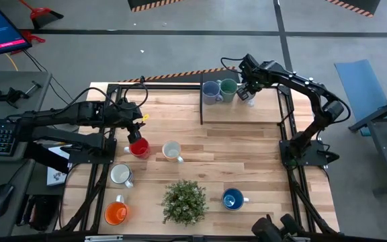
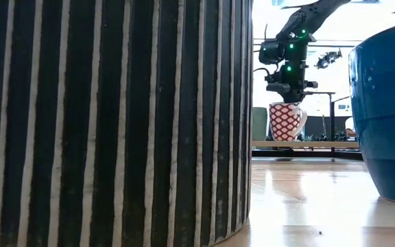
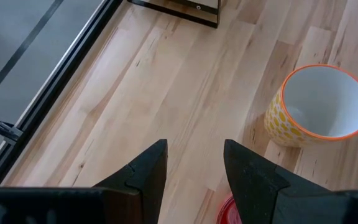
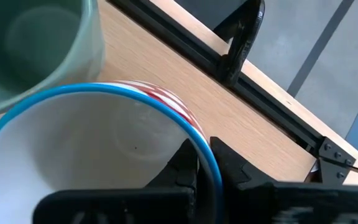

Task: Place coffee mugs
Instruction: Put the red patterned mug on the shelf

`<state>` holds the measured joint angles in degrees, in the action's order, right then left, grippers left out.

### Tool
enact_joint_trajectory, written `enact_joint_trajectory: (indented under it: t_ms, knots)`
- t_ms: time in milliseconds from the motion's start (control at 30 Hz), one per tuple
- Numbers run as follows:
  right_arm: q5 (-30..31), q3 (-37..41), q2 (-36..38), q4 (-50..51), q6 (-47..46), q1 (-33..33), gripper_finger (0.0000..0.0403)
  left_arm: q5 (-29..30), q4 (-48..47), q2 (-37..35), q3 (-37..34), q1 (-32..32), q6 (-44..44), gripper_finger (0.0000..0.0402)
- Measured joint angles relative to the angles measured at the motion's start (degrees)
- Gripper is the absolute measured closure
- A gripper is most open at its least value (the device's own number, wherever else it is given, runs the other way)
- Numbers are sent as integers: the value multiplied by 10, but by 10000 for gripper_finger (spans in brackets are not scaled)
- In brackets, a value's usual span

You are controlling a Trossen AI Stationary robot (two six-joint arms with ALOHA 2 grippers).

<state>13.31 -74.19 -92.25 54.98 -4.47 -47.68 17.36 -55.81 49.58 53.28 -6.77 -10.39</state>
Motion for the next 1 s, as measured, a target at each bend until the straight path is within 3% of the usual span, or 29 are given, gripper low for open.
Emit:
enact_joint_trajectory:
  t_ms: [433, 700, 1000]
  knots:
    - [5, 0, 0, 0, -6, 0, 345, 0, 0, 0, 0, 0, 0, 255]
    - [49, 0, 0, 0, -6, 0, 307, -3, 0, 0, 0, 0, 0, 255]
    - [50, -2, 15, 5, -5, 0, 290, -3, 0, 0, 0, 0, 0, 255]
